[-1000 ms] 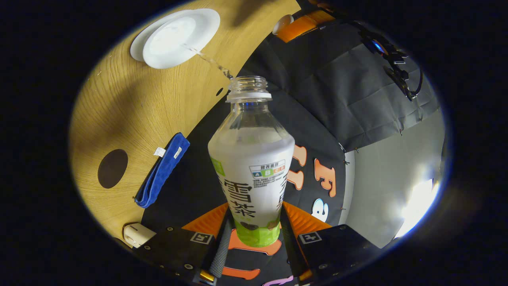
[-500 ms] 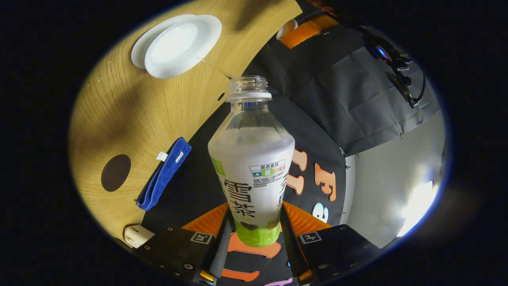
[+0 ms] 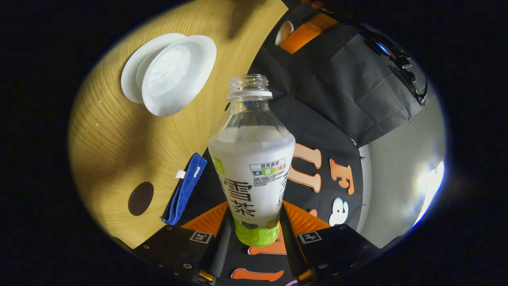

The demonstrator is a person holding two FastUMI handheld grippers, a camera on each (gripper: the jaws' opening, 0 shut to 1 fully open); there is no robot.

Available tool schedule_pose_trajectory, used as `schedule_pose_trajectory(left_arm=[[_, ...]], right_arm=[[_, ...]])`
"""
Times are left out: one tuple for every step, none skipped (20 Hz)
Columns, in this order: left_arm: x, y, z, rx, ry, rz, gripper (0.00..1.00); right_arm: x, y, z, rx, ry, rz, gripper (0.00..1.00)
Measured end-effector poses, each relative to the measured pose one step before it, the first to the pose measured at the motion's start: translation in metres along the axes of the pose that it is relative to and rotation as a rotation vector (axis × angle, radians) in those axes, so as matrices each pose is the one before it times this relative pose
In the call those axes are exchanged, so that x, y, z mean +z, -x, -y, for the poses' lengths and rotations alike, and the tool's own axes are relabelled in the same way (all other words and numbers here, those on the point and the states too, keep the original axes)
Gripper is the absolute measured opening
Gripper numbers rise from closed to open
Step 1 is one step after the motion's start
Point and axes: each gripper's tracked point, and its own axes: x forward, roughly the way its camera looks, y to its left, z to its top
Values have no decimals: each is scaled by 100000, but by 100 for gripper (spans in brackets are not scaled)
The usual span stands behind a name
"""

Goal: Open the teacup lid with one hand, grasp the water bottle and pour water into the teacup with the other hand; after pouring, place the water bottle on the coaster and then close the teacup lid.

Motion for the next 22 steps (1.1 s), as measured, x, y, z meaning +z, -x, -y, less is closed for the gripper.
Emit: schedule_pose_trajectory(left_arm=[[121, 74, 74, -342, 361, 42, 33], [-78, 63, 1, -174, 485, 187, 33], [-116, -70, 137, -332, 446, -215, 33], [21, -57, 15, -234, 516, -32, 33], [50, -2, 67, -311, 367, 194, 33], [143, -13, 85, -333, 70, 270, 33], [138, 106, 149, -358, -55, 270, 33], [61, -3, 143, -383, -21, 316, 33], [158, 49, 174, -376, 50, 567, 33], [225, -76, 252, -779, 195, 551, 33], [15, -62, 274, -673, 303, 183, 33], [-123, -16, 139, -501, 352, -322, 33], [-35, 130, 1, 2, 163, -171, 33], [48, 105, 10, 28, 307, -31, 33], [20, 35, -18, 295, 67, 101, 32], [49, -11, -103, 102, -76, 89, 33], [80, -7, -24, -39, -126, 190, 33], [10, -19, 106, -183, -117, 213, 33], [63, 19, -8, 7, -34, 152, 33], [113, 53, -132, 244, -12, 10, 33], [-28, -6, -67, 213, 89, 2, 33], [-103, -24, 12, 283, 122, -179, 33]], right_arm=[[-262, -7, -852, 3012, -4068, -716, 64], [-100, -55, -625, 1959, -4598, -582, 65], [-216, 251, -471, 1403, -5158, -1349, 65], [-361, -45, -442, 1916, -5652, -1072, 65], [-331, -242, -360, 1837, -5839, -1677, 65], [-444, -141, -72, 1855, -6395, -1662, 64], [-291, -119, -363, 1531, -6552, -1576, 64], [-386, -47, -67, 1081, -6350, -1593, 65], [-436, -172, -23, 1077, -5043, -1731, 65], [-461, -127, 206, -388, -3123, -2265, 65], [-384, -187, 428, -1135, -2982, -1602, 64], [-402, -205, 428, -392, -4238, -1477, 65], [-817, -614, 159, 401, -5734, -1465, 65], [-524, -515, 343, 60, -6881, -1423, 65], [-694, -326, 602, 36, -6961, -1708, 65], [-374, -472, 742, -1260, -7126, -1612, 65], [-595, -420, 736, -937, -5643, -2996, 65], [-511, -513, 517, -704, -4991, -2529, 65], [-171, -398, 451, -243, -4760, -1097, 65], [-310, -232, 183, 218, -4829, -1300, 65], [-307, -237, 113, 353, -5230, -756, 65], [-583, -329, 86, 461, -5782, -1269, 65]])
